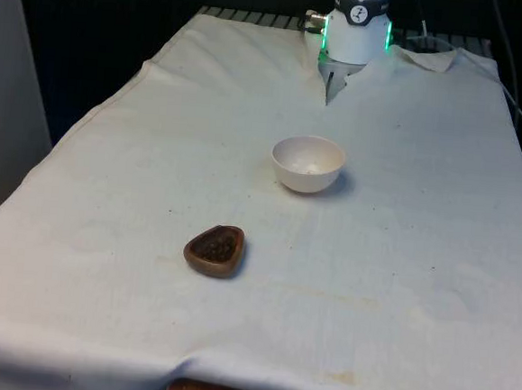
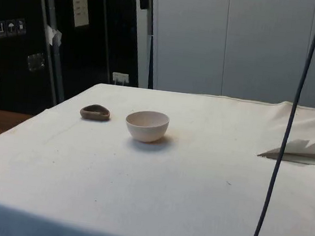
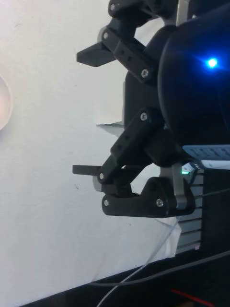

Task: Pour the coffee beans from the cup into the bowl.

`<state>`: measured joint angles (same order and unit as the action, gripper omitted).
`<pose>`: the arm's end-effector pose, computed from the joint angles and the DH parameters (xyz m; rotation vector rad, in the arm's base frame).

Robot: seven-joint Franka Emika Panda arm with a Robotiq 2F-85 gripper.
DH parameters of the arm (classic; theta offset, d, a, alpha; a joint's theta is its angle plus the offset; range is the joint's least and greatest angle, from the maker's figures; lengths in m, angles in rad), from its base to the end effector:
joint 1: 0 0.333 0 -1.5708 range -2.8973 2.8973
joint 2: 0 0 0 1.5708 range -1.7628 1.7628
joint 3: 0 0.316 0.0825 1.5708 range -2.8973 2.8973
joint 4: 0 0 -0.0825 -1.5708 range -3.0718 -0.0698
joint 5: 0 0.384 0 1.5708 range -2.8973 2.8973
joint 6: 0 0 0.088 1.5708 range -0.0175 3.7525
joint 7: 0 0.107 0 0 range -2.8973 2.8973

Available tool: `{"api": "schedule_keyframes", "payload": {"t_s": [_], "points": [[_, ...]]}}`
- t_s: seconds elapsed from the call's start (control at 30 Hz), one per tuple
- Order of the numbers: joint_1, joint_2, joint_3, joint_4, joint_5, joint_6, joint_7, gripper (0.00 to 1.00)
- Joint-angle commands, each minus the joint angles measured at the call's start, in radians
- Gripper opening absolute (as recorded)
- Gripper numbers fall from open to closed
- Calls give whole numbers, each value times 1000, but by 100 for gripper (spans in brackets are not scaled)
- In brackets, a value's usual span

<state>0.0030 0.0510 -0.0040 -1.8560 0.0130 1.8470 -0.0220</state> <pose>0.5696 0.0005 0.4835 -3.1272 -0.0267 0.0936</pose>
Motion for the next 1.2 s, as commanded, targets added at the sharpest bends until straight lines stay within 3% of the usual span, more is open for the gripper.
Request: {"api": "schedule_keyframes", "payload": {"t_s": [0.0, 0.9, 1.13, 1.17], "points": [[0, 7, 0, 7, 0, 1, 0, 100], [0, 283, 0, 315, 0, -8, 1, 100], [0, 303, -4, 322, -3, 32, -2, 100], [0, 309, -4, 331, -1, 13, -2, 100]]}}
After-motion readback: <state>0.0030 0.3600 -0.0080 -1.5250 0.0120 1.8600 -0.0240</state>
